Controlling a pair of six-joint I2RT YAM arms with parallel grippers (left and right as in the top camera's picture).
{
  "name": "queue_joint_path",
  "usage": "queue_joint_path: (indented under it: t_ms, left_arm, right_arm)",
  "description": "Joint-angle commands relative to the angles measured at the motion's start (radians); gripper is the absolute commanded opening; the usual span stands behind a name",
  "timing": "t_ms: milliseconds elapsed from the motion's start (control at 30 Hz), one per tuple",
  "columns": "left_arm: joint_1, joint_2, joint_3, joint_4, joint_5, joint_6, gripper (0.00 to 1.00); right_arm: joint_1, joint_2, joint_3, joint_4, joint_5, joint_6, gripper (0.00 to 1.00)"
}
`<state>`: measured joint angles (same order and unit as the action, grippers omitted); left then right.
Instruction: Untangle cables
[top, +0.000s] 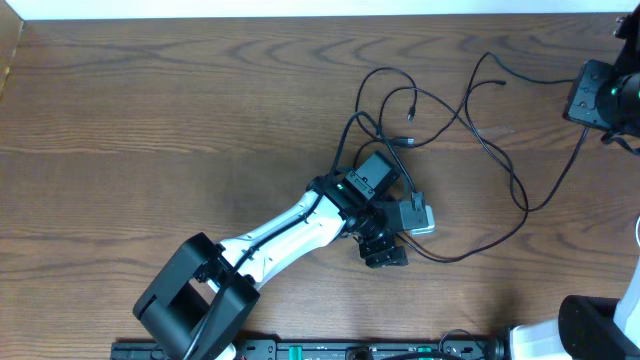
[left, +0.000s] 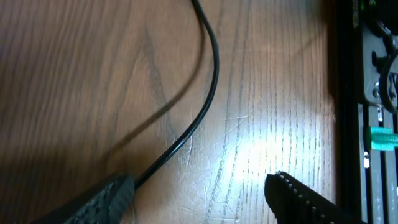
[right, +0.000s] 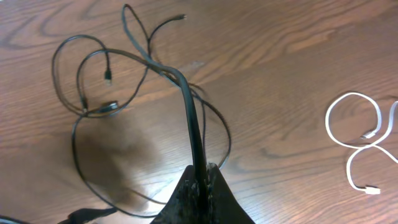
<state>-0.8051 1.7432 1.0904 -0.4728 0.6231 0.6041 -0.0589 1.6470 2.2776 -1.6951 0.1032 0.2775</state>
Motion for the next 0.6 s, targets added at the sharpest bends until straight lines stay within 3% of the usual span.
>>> queue_joint_path:
  t_ms: [0, 133, 267, 567]
  left_arm:
    - [0.003, 0.002, 0.003, 0.006, 0.020, 0.121, 0.73]
    - [0.003, 0.007, 0.003, 0.058, 0.012, 0.130, 0.74]
    - [0.003, 0.045, 0.003, 0.123, 0.013, 0.137, 0.81]
    - [0.003, 0.079, 0.003, 0.131, 0.014, 0.137, 0.82]
  right_arm:
    - [-0.005, 0.005, -0.003, -0.003, -0.062, -0.022, 0.01]
    - [-0.005, 0.005, -0.003, -0.003, -0.065, -0.024, 0.01]
    - [-0.005, 0.005, -0.003, -0.003, -0.066, -0.024, 0.01]
    - [-0.005, 0.005, -0.003, -0.003, -0.066, -0.032, 0.01]
